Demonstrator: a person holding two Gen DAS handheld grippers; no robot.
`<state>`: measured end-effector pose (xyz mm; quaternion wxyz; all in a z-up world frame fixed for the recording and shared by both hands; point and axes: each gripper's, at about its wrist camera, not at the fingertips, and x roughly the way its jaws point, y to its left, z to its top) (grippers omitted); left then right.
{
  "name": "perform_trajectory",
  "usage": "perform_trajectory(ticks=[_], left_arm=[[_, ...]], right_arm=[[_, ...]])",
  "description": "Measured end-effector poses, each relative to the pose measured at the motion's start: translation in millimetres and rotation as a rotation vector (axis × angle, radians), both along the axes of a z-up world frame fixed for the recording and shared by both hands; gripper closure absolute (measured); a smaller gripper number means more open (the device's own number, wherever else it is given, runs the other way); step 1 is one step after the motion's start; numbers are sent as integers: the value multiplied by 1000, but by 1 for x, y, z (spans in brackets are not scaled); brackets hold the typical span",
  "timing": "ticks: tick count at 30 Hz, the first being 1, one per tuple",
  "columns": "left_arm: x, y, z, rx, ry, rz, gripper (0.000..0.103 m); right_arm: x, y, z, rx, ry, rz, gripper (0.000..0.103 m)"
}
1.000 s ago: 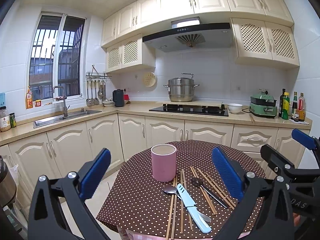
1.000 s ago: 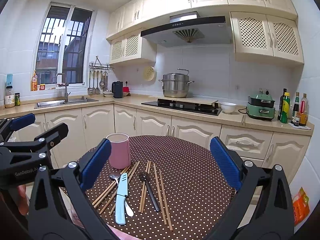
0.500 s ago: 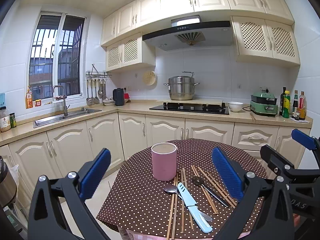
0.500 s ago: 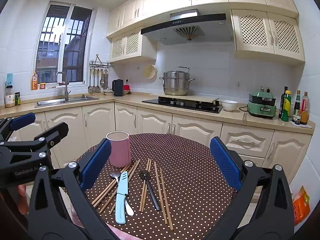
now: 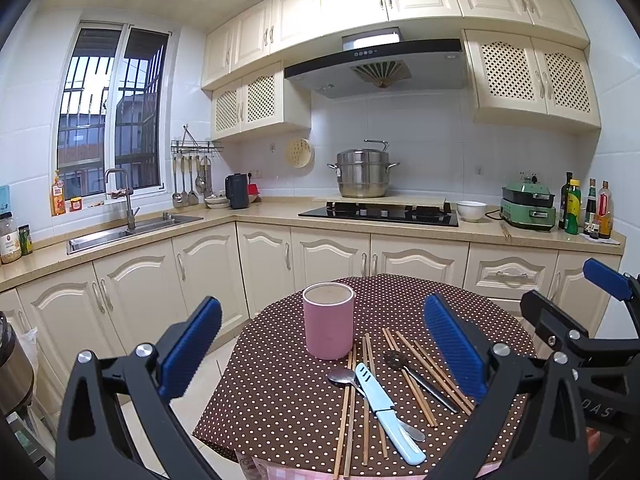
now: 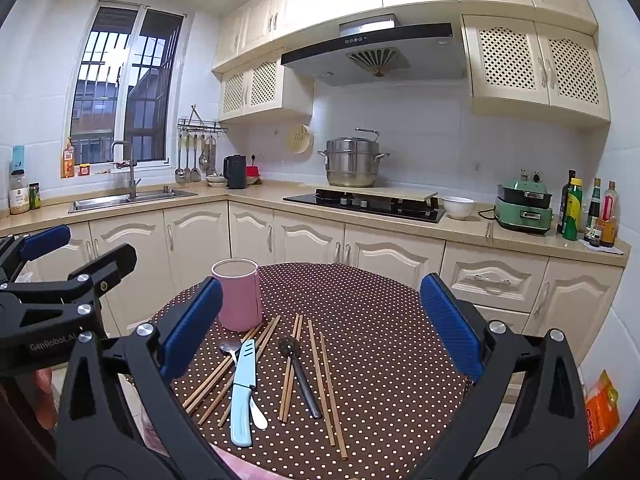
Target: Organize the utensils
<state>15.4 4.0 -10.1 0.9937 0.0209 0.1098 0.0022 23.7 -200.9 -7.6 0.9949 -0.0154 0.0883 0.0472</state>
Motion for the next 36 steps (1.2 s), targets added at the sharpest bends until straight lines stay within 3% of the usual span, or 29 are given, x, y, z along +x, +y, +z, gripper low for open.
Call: perform_trajectory(ticks=[14,19,26,31,33,36], left_arm=[[-9,4,23,21,15,-13,4],[-14,6,34,22,28,-42,4],[-5,12,23,-7,15,-65,4],[38,30,-6,-13,191,-94,4],[71,43,-25,-28,354,-94,4],[106,64,-53,-117,528,-123,4]], right_arm=[[-4,5,22,18,71,63,6],[-16,11,36,-33,27,60,6],[-3,8,13,29,66,98,6],[29,-1,-11,-18,179,43,6],[44,-13,-18,3,235,23,6],[65,-24,-31,9,310,6,6]])
